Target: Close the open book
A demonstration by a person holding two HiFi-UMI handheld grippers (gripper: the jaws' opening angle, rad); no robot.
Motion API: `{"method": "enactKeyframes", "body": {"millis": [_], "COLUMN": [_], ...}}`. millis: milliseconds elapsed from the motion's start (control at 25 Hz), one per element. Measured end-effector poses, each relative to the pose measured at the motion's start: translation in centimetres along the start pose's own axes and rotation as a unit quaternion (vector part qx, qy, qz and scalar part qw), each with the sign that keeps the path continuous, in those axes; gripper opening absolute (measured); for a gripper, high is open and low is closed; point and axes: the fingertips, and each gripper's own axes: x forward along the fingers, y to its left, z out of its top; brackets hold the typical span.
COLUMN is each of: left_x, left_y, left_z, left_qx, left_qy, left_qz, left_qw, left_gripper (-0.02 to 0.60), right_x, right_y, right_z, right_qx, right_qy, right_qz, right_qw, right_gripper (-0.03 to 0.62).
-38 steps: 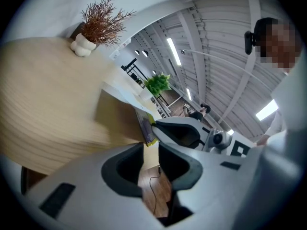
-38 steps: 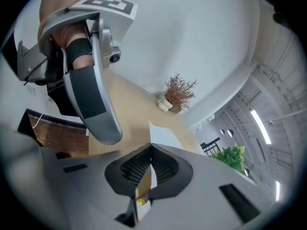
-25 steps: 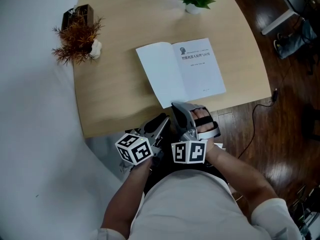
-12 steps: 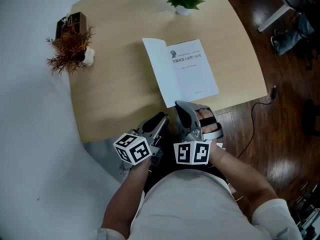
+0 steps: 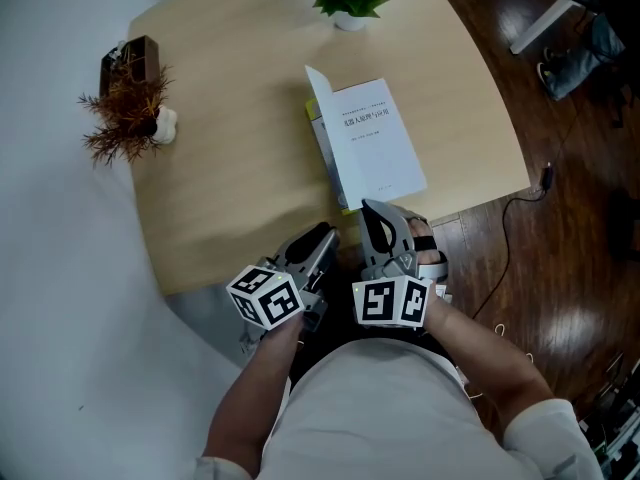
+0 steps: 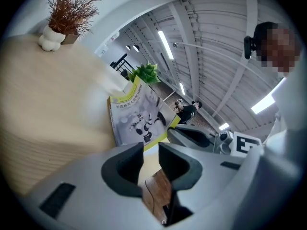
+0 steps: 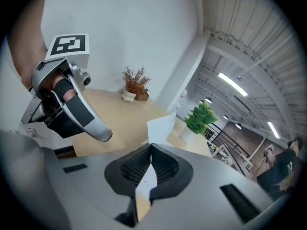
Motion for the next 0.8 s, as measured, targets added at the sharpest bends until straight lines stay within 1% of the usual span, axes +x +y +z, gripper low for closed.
{"method": "enactKeyframes", "body": {"millis": [240,400,480,600,680,800], "left_x": [1.3,1.8,2.1,2.3,2.4,2.6], "left_y": [-0.4,-0.6,-0.7,-0.7,-0.7,-0.8], "left_z": [-0.1,-0.3,-0.3,-0.4,-0.4,-0.5], "left_qx": [0.0,0.0,0.0,-0.001,-0.001,-0.002], "left_qy": [0.008,0.013,0.015,0.017,0.018,0.02], "left_qz": [-0.005,-0.008,-0.009,-0.01,-0.01,-0.009], "left_qw": [1.0,0.9999,0.9998,0.9998,0.9998,0.9997], "left_gripper": [0.074,0.074,0.074,0.074,0.074,0.074], "right_x": [-0.1,0.0,0.0,0.1,0.1,0.1], "right_y": [-1.4,-1.8,-2.1,-2.3,-2.5,-2.8], "right_z": [-2.4,-3.3,-3.7,-4.2,-4.4,-4.9], "right_qx": [0.068,0.086,0.105,0.156,0.193,0.235], "right_qy": [0.018,0.026,0.025,0.018,0.012,0.011], "right_qz": [-0.006,-0.008,-0.005,0.004,0.012,0.02], "right_qw": [0.997,0.996,0.994,0.988,0.981,0.972], "right_gripper": [0.003,0.004,0.004,0.004,0.005,0.004]}}
